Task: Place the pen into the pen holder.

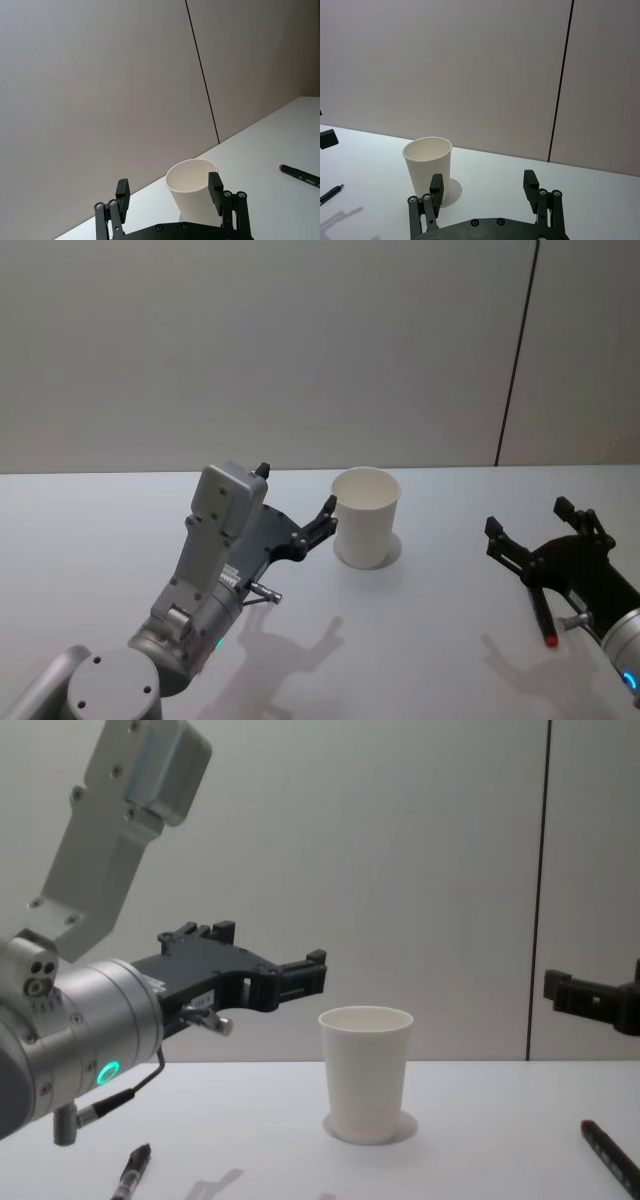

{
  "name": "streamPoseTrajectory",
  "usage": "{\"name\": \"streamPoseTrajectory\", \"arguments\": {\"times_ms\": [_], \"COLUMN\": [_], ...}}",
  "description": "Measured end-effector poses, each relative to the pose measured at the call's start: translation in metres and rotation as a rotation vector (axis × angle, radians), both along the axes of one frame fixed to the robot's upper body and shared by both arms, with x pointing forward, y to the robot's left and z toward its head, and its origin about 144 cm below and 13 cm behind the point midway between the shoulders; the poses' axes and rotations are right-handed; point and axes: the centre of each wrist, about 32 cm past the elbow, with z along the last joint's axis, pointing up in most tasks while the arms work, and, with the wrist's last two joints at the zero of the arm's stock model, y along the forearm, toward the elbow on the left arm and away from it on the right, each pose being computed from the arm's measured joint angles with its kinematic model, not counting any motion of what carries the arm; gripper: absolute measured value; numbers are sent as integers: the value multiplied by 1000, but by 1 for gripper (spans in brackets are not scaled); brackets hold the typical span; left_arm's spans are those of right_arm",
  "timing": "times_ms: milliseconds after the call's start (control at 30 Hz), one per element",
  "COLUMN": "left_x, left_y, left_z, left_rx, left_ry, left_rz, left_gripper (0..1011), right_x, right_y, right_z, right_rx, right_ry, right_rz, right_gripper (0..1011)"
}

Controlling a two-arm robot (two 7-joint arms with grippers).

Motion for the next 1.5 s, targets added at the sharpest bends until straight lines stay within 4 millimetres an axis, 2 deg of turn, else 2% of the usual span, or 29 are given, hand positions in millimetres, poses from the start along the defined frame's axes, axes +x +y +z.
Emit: {"name": "streamPoseTrajectory", "arguments": {"times_ms": [1000,1500], "left_x": [0,0], "left_y": [0,0], "left_z": [0,0], "left_rx": [0,0], "left_ry": [0,0], "left_rz": [0,0], "left_gripper": [1000,1000], "right_x": [12,27], "right_y": [-21,-26], "right_z": [42,58], "right_rx": [16,38], "right_ry": [238,360], "right_rz": [-2,-33], "right_gripper": [1002,1002]}}
